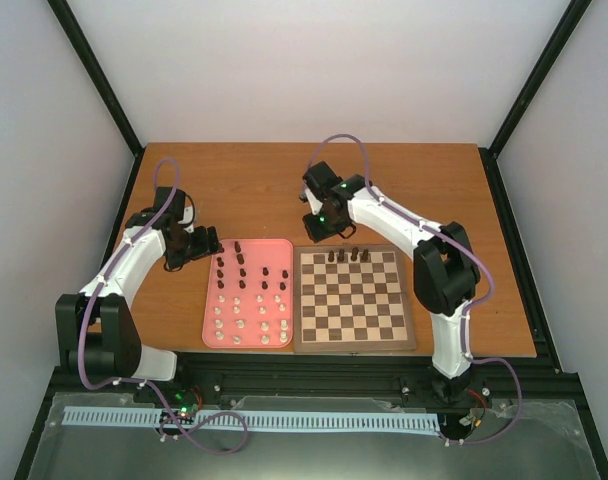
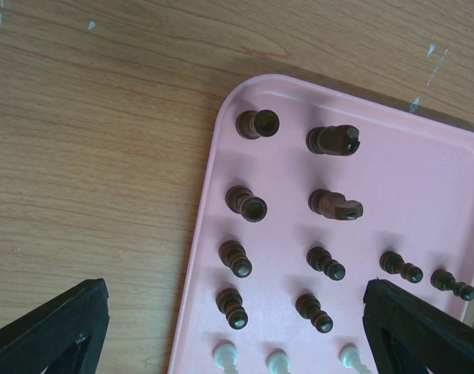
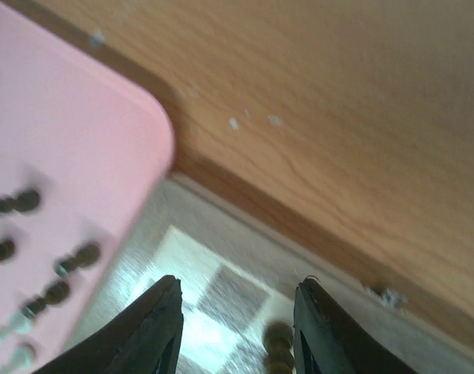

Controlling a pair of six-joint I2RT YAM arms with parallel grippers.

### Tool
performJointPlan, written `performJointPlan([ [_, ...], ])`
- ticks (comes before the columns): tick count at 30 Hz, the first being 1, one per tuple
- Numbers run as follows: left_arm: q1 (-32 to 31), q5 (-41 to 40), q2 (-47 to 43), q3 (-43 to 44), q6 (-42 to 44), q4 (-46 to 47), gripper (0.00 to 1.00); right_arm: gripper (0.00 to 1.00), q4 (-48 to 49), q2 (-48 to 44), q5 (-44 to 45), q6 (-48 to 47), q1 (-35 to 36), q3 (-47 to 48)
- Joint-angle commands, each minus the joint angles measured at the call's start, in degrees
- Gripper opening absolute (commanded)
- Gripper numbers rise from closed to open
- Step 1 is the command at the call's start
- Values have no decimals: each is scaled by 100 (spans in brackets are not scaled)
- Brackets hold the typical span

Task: Set up the chess pieces on the board
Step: Pick up the chess piece from the storage box.

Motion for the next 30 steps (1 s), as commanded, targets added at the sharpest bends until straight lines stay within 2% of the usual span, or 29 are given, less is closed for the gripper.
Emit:
performJointPlan([
  [1,31,-29,-4,184,23,19,100,40,-158,446,-133,-77,203,850],
  [13,27,-104,18,231,-59,-46,100,44,-652,2228,-856,-320,1064,3502],
  [30,27,-308,237,304,-335,-162,100,44,-421,3172,-1405,-32,1285,4246],
])
